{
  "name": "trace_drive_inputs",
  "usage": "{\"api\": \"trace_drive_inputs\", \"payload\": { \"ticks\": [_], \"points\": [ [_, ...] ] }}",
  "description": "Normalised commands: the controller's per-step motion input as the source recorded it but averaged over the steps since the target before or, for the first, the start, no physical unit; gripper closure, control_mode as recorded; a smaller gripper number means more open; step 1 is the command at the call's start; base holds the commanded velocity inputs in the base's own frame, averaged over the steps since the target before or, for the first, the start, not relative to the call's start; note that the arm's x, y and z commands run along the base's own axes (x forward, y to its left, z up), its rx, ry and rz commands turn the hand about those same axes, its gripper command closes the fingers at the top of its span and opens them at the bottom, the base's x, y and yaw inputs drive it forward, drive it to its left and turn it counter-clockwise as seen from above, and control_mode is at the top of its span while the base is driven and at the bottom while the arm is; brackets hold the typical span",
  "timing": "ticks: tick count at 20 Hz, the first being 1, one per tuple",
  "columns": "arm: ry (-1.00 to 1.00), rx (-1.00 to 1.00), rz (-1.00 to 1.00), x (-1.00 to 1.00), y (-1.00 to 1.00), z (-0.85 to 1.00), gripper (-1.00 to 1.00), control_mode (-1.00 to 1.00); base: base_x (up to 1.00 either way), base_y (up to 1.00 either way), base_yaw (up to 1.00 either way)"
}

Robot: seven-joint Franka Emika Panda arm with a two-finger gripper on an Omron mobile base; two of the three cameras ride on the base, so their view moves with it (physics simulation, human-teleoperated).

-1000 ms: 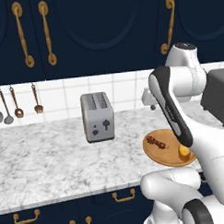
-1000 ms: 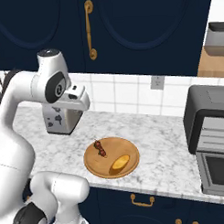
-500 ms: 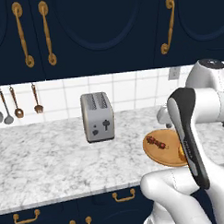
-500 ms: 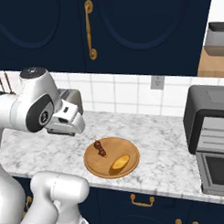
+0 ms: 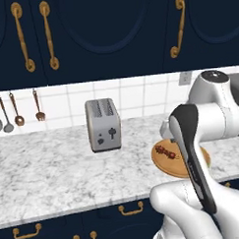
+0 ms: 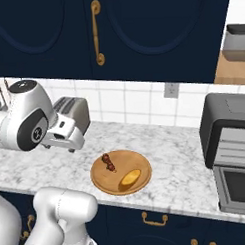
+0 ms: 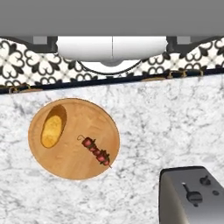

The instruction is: Pick up the kebab skewer and baguette bread, and place them inside the toaster oven. Close the toaster oven door and start by setting the timer.

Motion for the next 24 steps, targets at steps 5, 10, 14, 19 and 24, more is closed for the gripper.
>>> {"api": "trace_drive_inputs", "payload": {
  "ticks": [5, 10, 14, 19, 24],
  "points": [
    [0.0, 0.0, 0.0, 0.0, 0.0, 0.0, -1.0, 1.0, -0.28, -0.98, 0.0],
    [0.0, 0.0, 0.0, 0.0, 0.0, 0.0, -1.0, 1.0, -0.05, -0.86, 0.0],
    [0.0, 0.0, 0.0, 0.0, 0.0, 0.0, -1.0, 1.0, 0.01, -0.63, 0.0],
    [0.0, 0.0, 0.0, 0.0, 0.0, 0.0, -1.0, 1.0, 0.3, -0.13, 0.0],
    [0.0, 0.0, 0.0, 0.0, 0.0, 0.0, -1.0, 1.0, 0.44, -0.03, 0.0]
  ]
}}
